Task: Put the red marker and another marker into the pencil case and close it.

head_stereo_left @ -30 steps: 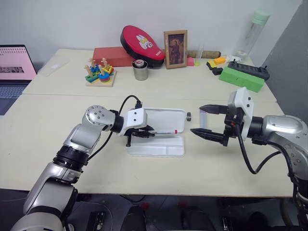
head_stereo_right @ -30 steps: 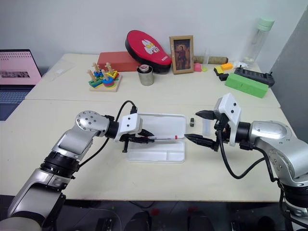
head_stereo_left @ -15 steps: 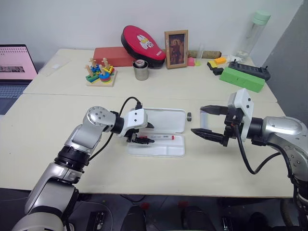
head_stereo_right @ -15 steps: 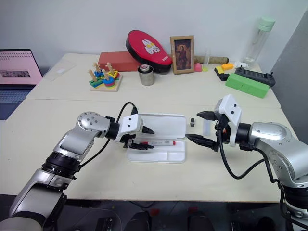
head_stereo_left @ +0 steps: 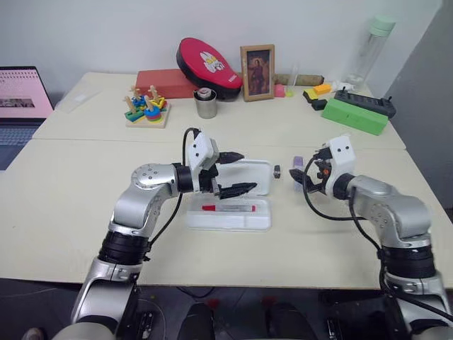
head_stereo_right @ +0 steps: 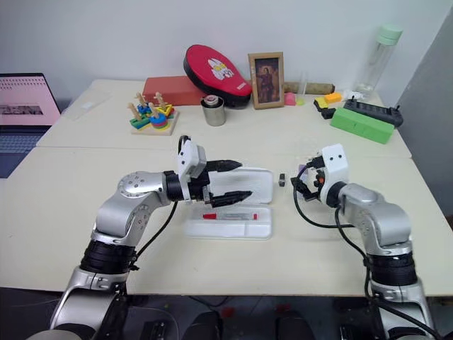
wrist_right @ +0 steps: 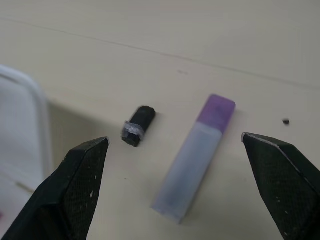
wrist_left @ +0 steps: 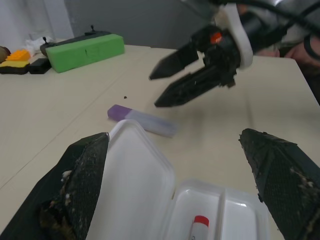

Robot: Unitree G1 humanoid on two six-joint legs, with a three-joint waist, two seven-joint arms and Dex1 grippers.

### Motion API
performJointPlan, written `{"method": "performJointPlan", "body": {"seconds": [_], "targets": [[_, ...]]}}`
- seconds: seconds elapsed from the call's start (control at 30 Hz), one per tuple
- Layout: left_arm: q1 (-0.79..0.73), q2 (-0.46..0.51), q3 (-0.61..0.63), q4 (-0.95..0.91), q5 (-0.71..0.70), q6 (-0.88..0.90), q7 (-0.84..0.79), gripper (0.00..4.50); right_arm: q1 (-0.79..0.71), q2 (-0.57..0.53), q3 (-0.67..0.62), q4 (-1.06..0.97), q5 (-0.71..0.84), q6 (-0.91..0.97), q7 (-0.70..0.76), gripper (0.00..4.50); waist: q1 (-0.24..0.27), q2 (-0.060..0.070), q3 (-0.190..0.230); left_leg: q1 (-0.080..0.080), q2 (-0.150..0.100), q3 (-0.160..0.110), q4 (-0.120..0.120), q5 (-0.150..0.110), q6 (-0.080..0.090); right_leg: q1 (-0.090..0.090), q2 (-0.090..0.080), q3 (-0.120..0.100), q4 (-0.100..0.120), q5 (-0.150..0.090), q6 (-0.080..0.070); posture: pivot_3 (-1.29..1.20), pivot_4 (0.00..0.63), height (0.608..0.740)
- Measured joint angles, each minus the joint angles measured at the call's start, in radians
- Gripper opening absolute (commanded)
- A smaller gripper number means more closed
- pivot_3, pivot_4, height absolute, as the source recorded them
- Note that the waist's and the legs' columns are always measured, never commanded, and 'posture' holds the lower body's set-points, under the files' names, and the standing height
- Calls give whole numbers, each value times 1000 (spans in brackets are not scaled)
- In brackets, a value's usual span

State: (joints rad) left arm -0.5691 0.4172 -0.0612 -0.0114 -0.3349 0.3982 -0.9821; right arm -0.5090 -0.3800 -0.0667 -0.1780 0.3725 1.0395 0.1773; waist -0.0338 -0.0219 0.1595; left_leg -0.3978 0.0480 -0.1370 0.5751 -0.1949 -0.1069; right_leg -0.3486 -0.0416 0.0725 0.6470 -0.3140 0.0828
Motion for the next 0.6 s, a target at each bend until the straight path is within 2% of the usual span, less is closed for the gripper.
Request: {"method": "performJointPlan", "body": {"seconds": [0.13,0.33,0.6], "targets": [[25,-16,9,-28,0,2,63,4451,-4,85,-4,52,-47,24,-93,4500,1,0,0,0,0,0,0,0,0,0,0,0,0,0,0,0,150,740],[38,-17,5,-57,0,4,77,4451,-4,132,17,122,-97,2,-122,4500,-1,1,0,0,0,0,0,0,0,0,0,0,0,0,0,0,150,740],[40,-16,-2,-66,-1,4,77,4500,-14,149,51,158,-159,-43,-134,2820,-3,1,-1,1,0,0,0,0,0,1,0,0,1,0,0,0,150,740]]}}
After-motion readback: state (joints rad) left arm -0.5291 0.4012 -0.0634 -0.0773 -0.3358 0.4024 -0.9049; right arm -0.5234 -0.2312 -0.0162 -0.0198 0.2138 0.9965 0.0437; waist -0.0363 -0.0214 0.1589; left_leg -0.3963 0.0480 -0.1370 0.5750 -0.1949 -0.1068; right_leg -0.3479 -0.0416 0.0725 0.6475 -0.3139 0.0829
